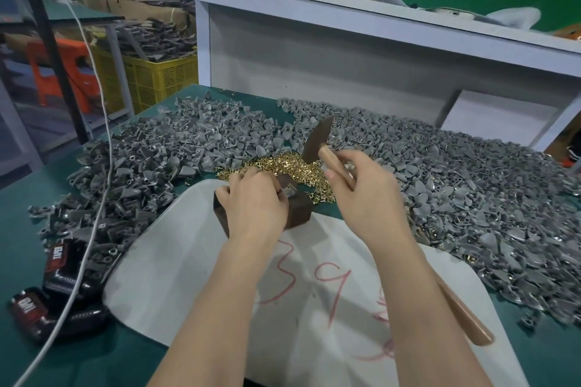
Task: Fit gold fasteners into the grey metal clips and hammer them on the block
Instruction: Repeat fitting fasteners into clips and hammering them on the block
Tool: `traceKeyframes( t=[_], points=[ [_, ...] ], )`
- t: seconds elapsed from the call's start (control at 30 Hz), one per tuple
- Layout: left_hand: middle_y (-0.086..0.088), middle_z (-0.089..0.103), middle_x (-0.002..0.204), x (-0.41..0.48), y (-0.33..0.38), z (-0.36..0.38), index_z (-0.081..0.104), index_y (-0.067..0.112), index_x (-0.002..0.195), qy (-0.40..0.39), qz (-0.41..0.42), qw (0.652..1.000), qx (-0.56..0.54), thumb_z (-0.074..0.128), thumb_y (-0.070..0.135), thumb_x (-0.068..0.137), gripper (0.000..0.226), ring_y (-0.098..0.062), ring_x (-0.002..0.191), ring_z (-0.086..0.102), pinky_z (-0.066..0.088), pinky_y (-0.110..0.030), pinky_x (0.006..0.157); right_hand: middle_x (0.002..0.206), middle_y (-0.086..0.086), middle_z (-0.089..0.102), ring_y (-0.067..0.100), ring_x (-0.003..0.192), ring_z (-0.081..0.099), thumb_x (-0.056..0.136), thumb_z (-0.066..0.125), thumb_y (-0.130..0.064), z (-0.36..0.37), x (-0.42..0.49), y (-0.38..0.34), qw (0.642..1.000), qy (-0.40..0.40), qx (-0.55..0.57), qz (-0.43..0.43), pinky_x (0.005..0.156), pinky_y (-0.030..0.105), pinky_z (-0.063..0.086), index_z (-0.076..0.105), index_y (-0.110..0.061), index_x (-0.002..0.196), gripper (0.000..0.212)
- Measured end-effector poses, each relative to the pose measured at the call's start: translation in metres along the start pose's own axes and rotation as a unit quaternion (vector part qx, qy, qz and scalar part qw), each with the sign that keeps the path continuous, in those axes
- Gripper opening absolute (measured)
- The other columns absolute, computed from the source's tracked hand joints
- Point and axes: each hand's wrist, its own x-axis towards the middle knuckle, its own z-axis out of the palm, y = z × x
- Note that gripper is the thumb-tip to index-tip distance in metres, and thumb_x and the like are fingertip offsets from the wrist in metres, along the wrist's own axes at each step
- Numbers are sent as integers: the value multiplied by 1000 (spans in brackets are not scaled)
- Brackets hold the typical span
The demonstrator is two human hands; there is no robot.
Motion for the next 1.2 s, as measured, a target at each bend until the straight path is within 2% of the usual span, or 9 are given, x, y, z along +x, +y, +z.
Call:
traceKeyframes(
  t=[0.03, 0.1, 0.2, 0.3, 0.4, 0.47, 0.87, 1.07, 1.2],
  points=[
    [2, 58, 110, 0, 0, 0, 70, 25, 93, -6, 3, 1000, -3, 59, 26, 88, 12, -25, 113, 43, 28, -37, 86, 78, -5, 59, 23, 77, 55, 90, 58, -34, 2, 0, 1, 999, -18, -24, 22, 62, 26, 40, 59, -27, 91, 7],
    [2, 58, 109, 0, 2, 0, 70, 25, 91, -21, 17, 1000, -12, 60, 25, 88, 10, -25, 112, 42, 24, -35, 82, 61, -8, 45, 23, 63, 48, 88, 62, -33, 7, 1, 3, 998, -38, -43, 38, 51, 26, 28, 42, -24, 63, 33],
    [2, 59, 106, -2, 5, 1, 68, 26, 85, -38, 38, 998, -24, 61, 23, 86, 8, -25, 111, 43, 20, -33, 79, 54, -6, 38, 14, 50, 39, 86, 64, -31, 12, 5, -1, 999, -33, -26, 34, 46, 27, 23, 35, -22, 55, 44],
    [2, 59, 103, -3, 6, 1, 68, 24, 83, -39, 44, 998, -29, 61, 23, 85, 7, -26, 110, 43, 20, -32, 78, 55, -5, 41, 22, 56, 44, 85, 65, -31, 19, 8, -7, 997, -54, -39, 30, 49, 27, 26, 38, -19, 55, 41],
    [1, 61, 100, -3, 6, 1, 66, 23, 80, -42, 49, 998, -23, 59, 23, 84, 8, -27, 109, 44, 22, -33, 78, 66, -1, 48, 27, 69, 46, 86, 60, -25, 28, 9, -11, 994, -82, -71, 22, 61, 28, 33, 51, -19, 68, 21],
    [1, 63, 99, -3, 6, 1, 64, 25, 79, -43, 49, 997, -31, 59, 23, 85, 8, -27, 108, 44, 22, -33, 78, 69, 0, 47, 28, 70, 45, 86, 56, -19, 32, 8, -12, 993, -87, -77, 15, 63, 28, 33, 53, -22, 73, 13],
    [-2, 64, 104, -4, 6, 2, 65, 22, 88, -40, 49, 997, -36, 58, 26, 89, 9, -27, 110, 44, 27, -35, 82, 74, 1, 49, 27, 70, 45, 85, 53, -17, 38, 9, -9, 992, -79, -103, 5, 64, 29, 34, 51, -18, 77, 9],
    [-2, 62, 106, -5, 7, 1, 65, 21, 88, -34, 53, 997, -32, 58, 23, 88, 8, -27, 109, 45, 29, -36, 82, 61, -4, 39, 27, 64, 42, 85, 52, -14, 38, 14, -6, 991, -93, -97, 7, 53, 26, 26, 43, -18, 66, 21],
    [0, 61, 108, -5, 8, 0, 64, 21, 85, -38, 57, 997, -32, 57, 22, 88, 7, -28, 109, 46, 28, -35, 80, 61, -3, 40, 29, 67, 44, 84, 53, -14, 38, 17, -6, 991, -105, -84, 15, 60, 29, 32, 45, -17, 68, 17]
  ],
)
